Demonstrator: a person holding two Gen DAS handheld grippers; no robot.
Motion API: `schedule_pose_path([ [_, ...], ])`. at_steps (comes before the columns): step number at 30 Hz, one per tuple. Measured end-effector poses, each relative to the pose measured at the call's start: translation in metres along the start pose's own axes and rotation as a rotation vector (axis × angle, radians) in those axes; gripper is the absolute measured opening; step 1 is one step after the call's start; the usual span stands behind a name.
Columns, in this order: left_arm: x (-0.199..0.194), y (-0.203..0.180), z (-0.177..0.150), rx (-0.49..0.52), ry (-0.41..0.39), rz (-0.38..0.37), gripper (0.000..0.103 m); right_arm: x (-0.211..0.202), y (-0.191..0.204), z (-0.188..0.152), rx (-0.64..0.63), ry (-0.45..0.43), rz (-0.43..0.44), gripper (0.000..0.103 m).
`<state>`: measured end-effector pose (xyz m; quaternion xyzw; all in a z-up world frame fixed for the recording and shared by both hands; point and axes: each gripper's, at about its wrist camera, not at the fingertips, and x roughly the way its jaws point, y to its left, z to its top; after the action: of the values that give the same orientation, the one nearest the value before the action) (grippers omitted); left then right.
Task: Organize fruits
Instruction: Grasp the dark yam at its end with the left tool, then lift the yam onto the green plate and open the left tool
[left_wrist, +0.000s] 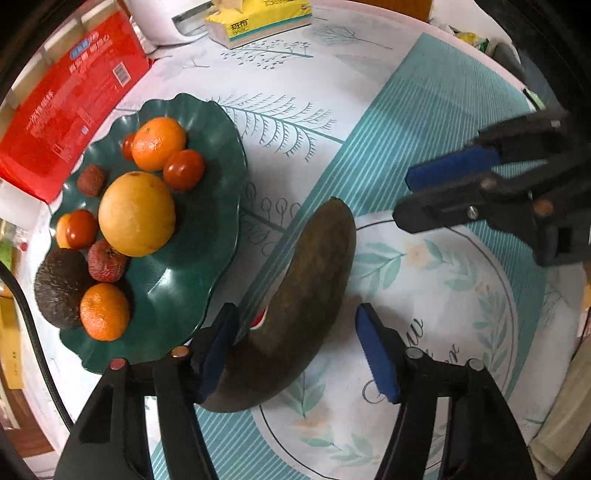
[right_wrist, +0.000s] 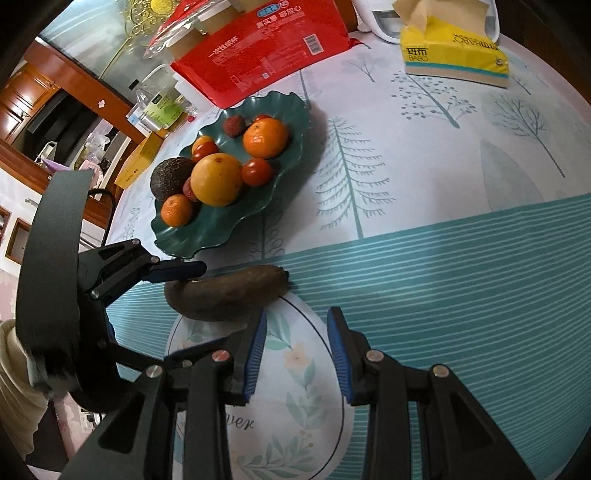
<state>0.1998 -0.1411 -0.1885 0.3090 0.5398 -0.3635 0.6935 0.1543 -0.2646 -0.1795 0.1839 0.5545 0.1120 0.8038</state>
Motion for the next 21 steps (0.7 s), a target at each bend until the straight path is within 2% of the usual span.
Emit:
schedule_pose_path([
  [1, -0.001, 0.003, 0.001, -0.01, 0.002, -0.005, 0.05, 0.0, -0.001, 0.0, 0.003, 0.001, 0.002, 0.034],
  [2, -0.001, 0.005, 0.002, -0.021, 0.01, -0.011, 0.049, 0.0, -0.001, -0.001, 0.004, 0.002, 0.004, 0.034],
  [7, -0.004, 0.006, 0.004, -0.073, 0.043, -0.013, 0.047, 0.001, -0.001, -0.001, 0.003, 0.006, 0.009, 0.034],
  [12, -0.014, 0.012, 0.002, -0.19, 0.065, -0.017, 0.045, 0.001, 0.003, 0.0, -0.008, 0.006, 0.02, 0.034],
  [15, -0.023, 0.018, -0.002, -0.27, 0.039, -0.023, 0.042, 0.001, 0.006, -0.001, -0.016, 0.009, 0.024, 0.034],
  [21, -0.051, 0.029, -0.025, -0.412, -0.062, -0.052, 0.038, -0.002, 0.011, -0.002, -0.034, 0.006, 0.029, 0.034],
])
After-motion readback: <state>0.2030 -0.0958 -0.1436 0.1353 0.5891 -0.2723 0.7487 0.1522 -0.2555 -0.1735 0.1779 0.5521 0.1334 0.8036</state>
